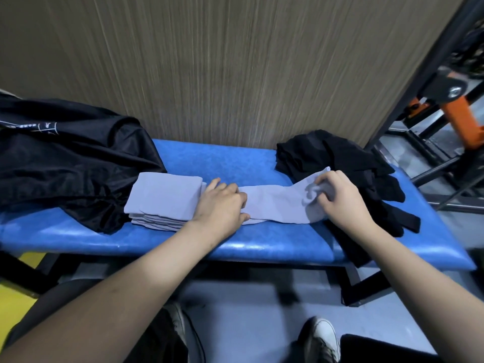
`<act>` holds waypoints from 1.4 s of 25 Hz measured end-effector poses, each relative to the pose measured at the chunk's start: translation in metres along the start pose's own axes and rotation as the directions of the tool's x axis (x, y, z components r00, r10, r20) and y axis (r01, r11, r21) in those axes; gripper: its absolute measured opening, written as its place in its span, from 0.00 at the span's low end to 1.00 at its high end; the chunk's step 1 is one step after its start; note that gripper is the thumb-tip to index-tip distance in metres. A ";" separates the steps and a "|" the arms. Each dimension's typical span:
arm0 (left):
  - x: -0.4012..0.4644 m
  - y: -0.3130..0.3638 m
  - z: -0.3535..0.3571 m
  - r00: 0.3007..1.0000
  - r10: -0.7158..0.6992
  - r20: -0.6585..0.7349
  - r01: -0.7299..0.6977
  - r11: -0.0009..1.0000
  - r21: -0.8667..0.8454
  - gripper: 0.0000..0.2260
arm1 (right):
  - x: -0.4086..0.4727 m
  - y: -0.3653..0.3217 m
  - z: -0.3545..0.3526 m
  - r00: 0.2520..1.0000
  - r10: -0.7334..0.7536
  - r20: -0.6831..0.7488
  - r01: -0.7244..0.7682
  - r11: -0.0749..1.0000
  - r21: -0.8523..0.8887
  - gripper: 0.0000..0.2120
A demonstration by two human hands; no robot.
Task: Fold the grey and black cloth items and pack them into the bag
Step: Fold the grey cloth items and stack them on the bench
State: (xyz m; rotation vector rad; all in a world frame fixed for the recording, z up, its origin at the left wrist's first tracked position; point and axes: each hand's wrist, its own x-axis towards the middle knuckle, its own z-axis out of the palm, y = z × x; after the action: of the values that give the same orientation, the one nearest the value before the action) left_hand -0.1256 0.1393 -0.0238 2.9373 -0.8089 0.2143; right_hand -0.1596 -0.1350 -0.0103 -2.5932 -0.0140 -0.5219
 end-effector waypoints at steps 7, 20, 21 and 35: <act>-0.015 -0.004 -0.010 0.995 0.066 0.074 -0.064 0.998 -0.026 0.11 | -0.036 -0.012 -0.018 0.943 0.301 0.140 -0.307 0.951 0.022 0.07; -0.024 -0.008 -0.005 0.998 0.047 0.043 -0.043 0.996 -0.079 0.13 | -0.035 -0.045 -0.004 0.973 0.231 0.020 -0.227 0.930 0.289 0.10; -0.025 -0.007 -0.004 0.998 0.048 0.037 -0.044 0.995 -0.090 0.13 | -0.032 -0.052 0.002 0.976 0.214 0.033 -0.214 0.931 0.294 0.10; -0.026 -0.015 0.000 0.999 0.053 -0.003 -0.053 0.992 -0.110 0.10 | -0.019 -0.113 0.081 0.951 -0.060 0.303 0.010 0.986 0.165 0.12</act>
State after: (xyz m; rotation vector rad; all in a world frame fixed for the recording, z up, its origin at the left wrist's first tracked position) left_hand -0.1394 0.1654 -0.0287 2.8153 -0.8706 0.1674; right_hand -0.1593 0.0038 -0.0299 -2.4904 -0.1993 -0.1180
